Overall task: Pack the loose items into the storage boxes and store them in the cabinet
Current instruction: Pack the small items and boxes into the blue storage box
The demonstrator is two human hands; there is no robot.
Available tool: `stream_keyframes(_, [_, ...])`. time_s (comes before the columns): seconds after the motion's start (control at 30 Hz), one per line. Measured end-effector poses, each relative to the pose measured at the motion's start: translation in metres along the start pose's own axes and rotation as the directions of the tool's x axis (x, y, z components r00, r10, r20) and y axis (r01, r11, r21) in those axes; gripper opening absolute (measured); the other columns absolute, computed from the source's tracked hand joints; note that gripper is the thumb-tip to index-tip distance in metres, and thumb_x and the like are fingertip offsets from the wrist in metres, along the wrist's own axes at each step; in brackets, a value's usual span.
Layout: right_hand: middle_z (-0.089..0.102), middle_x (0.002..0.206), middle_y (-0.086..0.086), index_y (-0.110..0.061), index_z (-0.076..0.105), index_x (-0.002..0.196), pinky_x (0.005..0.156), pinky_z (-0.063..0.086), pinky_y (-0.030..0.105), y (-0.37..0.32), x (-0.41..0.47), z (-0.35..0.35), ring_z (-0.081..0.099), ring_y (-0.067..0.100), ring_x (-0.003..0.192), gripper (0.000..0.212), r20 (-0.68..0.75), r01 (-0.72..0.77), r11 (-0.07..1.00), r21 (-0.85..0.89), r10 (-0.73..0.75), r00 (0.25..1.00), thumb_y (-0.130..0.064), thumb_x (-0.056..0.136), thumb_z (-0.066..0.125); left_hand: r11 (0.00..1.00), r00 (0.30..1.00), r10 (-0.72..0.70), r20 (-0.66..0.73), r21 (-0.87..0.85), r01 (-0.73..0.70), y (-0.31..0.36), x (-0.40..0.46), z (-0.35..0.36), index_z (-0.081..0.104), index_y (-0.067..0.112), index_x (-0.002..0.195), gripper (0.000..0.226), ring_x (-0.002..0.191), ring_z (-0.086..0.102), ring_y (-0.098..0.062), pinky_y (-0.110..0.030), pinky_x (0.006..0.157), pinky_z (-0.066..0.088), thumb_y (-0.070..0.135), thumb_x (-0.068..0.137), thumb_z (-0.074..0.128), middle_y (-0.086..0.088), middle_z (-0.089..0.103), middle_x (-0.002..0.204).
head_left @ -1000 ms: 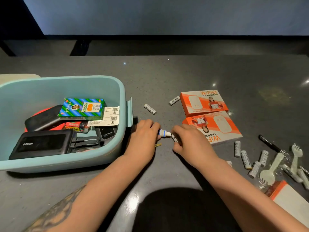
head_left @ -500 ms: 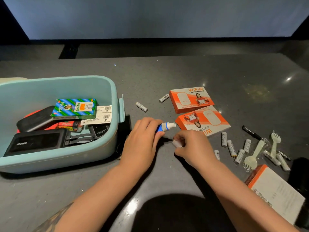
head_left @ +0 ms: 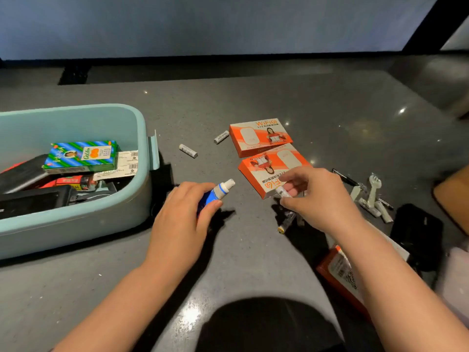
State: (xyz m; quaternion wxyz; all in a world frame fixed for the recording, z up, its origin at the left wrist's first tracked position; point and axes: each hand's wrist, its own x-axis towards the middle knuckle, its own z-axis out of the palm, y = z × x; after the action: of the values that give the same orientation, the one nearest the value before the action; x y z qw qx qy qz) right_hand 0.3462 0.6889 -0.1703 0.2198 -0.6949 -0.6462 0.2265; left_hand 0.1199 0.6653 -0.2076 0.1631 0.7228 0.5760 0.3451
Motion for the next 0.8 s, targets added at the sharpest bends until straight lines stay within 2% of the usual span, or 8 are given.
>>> stream_keyframes(0.13, [0.063, 0.075, -0.012, -0.021, 0.068, 0.099, 0.073, 0.051, 0.028, 0.027, -0.031, 0.013, 0.061, 0.009, 0.071, 0.032, -0.104, -0.152, 0.988, 0.017, 0.153, 0.983, -0.005, 0.07, 0.067, 1.0, 0.997, -0.029, 0.078, -0.008, 0.03, 0.003, -0.011, 0.01, 0.064, 0.022, 0.105, 0.02, 0.089, 0.054, -0.015, -0.029, 0.075, 0.04, 0.031, 0.087, 0.06, 0.006, 0.059, 0.094])
stream_keyframes(0.23, [0.061, 0.075, -0.013, -0.023, 0.064, 0.103, 0.065, 0.043, 0.025, 0.047, -0.046, 0.024, 0.059, 0.01, 0.073, 0.035, -0.186, -0.227, 0.974, 0.021, 0.227, 0.956, -0.008, 0.071, 0.067, 0.998, 0.988, -0.053, 0.142, -0.015, 0.056, 0.004, -0.019, 0.018, 0.064, 0.024, 0.107, 0.023, 0.093, 0.054, -0.015, -0.034, 0.08, 0.045, 0.034, 0.088, 0.059, 0.008, 0.06, 0.097])
stream_keyframes(0.33, [0.057, 0.072, -0.016, -0.023, 0.061, 0.103, 0.061, 0.036, 0.025, 0.054, -0.05, 0.035, 0.056, 0.01, 0.072, 0.032, -0.226, -0.266, 0.964, 0.018, 0.263, 0.938, -0.011, 0.074, 0.067, 0.998, 0.987, -0.06, 0.152, -0.023, 0.065, 0.007, -0.022, 0.023, 0.064, 0.026, 0.106, 0.021, 0.088, 0.051, -0.011, -0.028, 0.073, 0.039, 0.035, 0.087, 0.058, 0.011, 0.058, 0.093])
stream_keyframes(0.47, [0.062, 0.098, 0.002, -0.017, 0.061, 0.108, 0.069, 0.038, 0.026, 0.05, -0.039, 0.046, 0.058, 0.017, 0.083, 0.031, -0.221, -0.245, 0.969, 0.022, 0.244, 0.944, -0.018, 0.079, 0.07, 0.999, 0.986, -0.021, 0.165, -0.033, 0.027, 0.011, -0.022, 0.026, 0.064, 0.025, 0.105, 0.02, 0.084, 0.049, -0.009, -0.024, 0.071, 0.036, 0.034, 0.087, 0.059, 0.011, 0.056, 0.09])
stream_keyframes(0.6, [0.057, 0.109, 0.003, -0.018, 0.061, 0.113, 0.069, 0.034, 0.022, 0.048, -0.036, 0.054, 0.051, 0.006, 0.073, 0.03, -0.188, -0.205, 0.978, 0.028, 0.206, 0.96, -0.025, 0.084, 0.067, 0.999, 0.985, -0.022, 0.174, -0.035, 0.029, 0.007, -0.022, 0.025, 0.064, 0.027, 0.105, 0.02, 0.086, 0.049, -0.007, -0.024, 0.072, 0.037, 0.036, 0.087, 0.058, 0.014, 0.055, 0.091])
stream_keyframes(0.7, [0.05, 0.113, -0.006, -0.025, 0.053, 0.127, 0.064, 0.035, 0.017, 0.05, -0.04, 0.053, 0.054, -0.002, 0.074, 0.061, -0.071, -0.15, 0.987, 0.06, 0.155, 0.985, -0.034, 0.071, 0.079, 0.999, 0.984, -0.047, 0.173, -0.013, 0.05, -0.001, -0.023, 0.023, 0.064, 0.028, 0.105, 0.02, 0.086, 0.05, -0.009, -0.026, 0.073, 0.038, 0.037, 0.088, 0.058, 0.014, 0.056, 0.092])
stream_keyframes(0.77, [0.04, 0.118, -0.013, -0.03, 0.043, 0.136, 0.063, 0.037, 0.016, 0.052, -0.041, 0.053, 0.053, -0.001, 0.078, 0.09, 0.046, -0.103, 0.994, 0.017, 0.103, 0.994, -0.039, 0.058, 0.087, 0.997, 0.983, -0.068, 0.171, -0.01, 0.071, -0.006, -0.022, 0.022, 0.064, 0.027, 0.105, 0.02, 0.087, 0.05, -0.01, -0.026, 0.073, 0.039, 0.036, 0.088, 0.058, 0.013, 0.057, 0.092])
stream_keyframes(0.8, [0.037, 0.121, -0.014, -0.032, 0.039, 0.139, 0.065, 0.038, 0.017, 0.052, -0.04, 0.054, 0.052, 0.0, 0.078, 0.098, 0.081, -0.075, 0.997, -0.006, 0.075, 0.994, -0.039, 0.055, 0.089, 0.997, 0.983, -0.077, 0.17, -0.009, 0.079, -0.008, -0.021, 0.022, 0.064, 0.027, 0.104, 0.02, 0.087, 0.051, -0.01, -0.026, 0.073, 0.038, 0.036, 0.088, 0.058, 0.013, 0.057, 0.092])
